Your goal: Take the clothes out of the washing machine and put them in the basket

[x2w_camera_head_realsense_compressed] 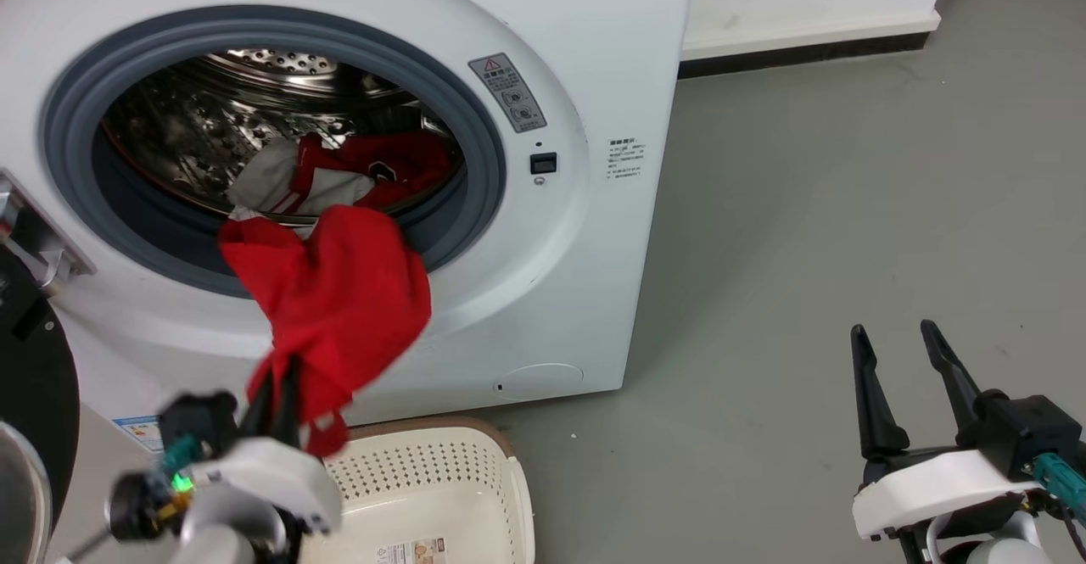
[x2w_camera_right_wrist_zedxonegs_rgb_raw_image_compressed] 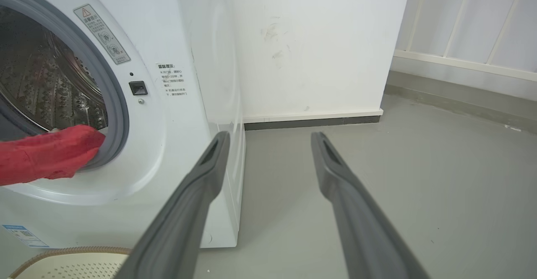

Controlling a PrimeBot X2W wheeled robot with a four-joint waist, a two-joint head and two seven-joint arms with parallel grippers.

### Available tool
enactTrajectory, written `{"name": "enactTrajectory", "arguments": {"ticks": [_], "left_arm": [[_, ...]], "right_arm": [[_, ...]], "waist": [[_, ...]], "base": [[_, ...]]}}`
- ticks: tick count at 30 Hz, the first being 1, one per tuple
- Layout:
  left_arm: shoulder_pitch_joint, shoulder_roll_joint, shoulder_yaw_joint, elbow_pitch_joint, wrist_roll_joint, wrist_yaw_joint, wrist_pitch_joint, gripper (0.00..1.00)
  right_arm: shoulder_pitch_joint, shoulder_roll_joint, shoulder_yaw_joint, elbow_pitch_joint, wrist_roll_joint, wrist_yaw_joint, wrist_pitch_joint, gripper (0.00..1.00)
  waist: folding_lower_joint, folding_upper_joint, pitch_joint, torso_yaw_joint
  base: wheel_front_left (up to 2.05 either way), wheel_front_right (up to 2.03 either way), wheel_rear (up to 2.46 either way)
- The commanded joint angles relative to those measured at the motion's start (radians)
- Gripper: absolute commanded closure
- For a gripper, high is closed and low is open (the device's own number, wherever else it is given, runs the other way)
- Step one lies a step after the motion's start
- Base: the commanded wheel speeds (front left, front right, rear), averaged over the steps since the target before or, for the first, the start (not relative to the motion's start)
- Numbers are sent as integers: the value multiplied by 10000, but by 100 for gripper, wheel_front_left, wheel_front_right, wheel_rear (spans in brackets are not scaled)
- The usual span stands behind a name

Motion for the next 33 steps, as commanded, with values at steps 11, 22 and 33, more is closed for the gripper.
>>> {"name": "enactTrajectory", "arguments": {"ticks": [11, 22, 33], "left_arm": [[1527, -975, -695, 669, -506, 105, 551, 100], [218, -1260, -731, 3028, -667, -369, 234, 100], [-2201, -1251, -557, 6025, -714, -909, -263, 100]], "right_arm": [[-211, 0, 241, -461, 140, -3, 128, 0], [-1175, 0, 328, -442, 311, -3, -184, 0], [-2285, 1, 492, -455, 424, -3, -581, 0]], "waist": [[2, 0, 1056, -193], [2, 0, 3076, -581], [2, 0, 5204, -882]], "base": [[0, 0, 0], [0, 0, 0], [0, 0, 0]]}}
